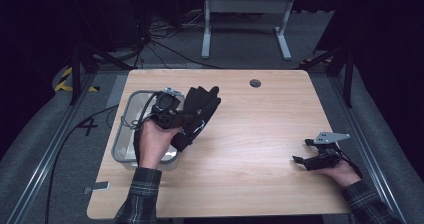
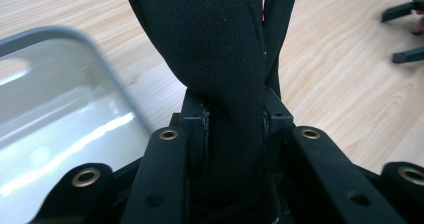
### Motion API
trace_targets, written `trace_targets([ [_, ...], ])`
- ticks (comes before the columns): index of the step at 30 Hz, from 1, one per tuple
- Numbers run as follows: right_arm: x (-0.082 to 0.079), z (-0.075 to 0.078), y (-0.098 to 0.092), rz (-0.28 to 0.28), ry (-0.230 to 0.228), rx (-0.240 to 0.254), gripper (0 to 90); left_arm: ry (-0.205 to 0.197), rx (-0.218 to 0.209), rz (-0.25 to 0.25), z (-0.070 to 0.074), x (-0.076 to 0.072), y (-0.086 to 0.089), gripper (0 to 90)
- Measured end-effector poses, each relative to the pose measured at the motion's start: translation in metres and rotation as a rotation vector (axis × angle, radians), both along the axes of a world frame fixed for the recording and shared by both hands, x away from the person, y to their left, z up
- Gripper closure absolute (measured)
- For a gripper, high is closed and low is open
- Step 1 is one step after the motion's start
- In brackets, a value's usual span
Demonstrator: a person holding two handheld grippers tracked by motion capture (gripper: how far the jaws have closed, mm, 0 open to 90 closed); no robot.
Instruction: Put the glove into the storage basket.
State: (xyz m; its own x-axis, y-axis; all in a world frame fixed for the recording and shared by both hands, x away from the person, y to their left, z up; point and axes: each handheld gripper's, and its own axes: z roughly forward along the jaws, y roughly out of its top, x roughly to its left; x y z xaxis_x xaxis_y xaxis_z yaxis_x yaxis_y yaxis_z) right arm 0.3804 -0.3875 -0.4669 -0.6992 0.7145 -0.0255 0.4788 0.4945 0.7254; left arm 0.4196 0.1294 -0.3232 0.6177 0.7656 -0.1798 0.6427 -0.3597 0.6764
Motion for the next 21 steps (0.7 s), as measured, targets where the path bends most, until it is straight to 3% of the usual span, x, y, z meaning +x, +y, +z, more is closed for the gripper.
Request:
trace_targets([
  [11, 0.0, 0.0, 0.0, -0.001, 0.0, -0.001, 11.2, 0.004, -0.022, 0.121, -0.002, -0.006, 0.049, 71.8],
  [21, 0.0, 0.0, 0.0, -0.003, 0.0, -0.001, 11.2, 0.021, -0.028, 0.173, -0.013, -0.006, 0.069, 71.7],
])
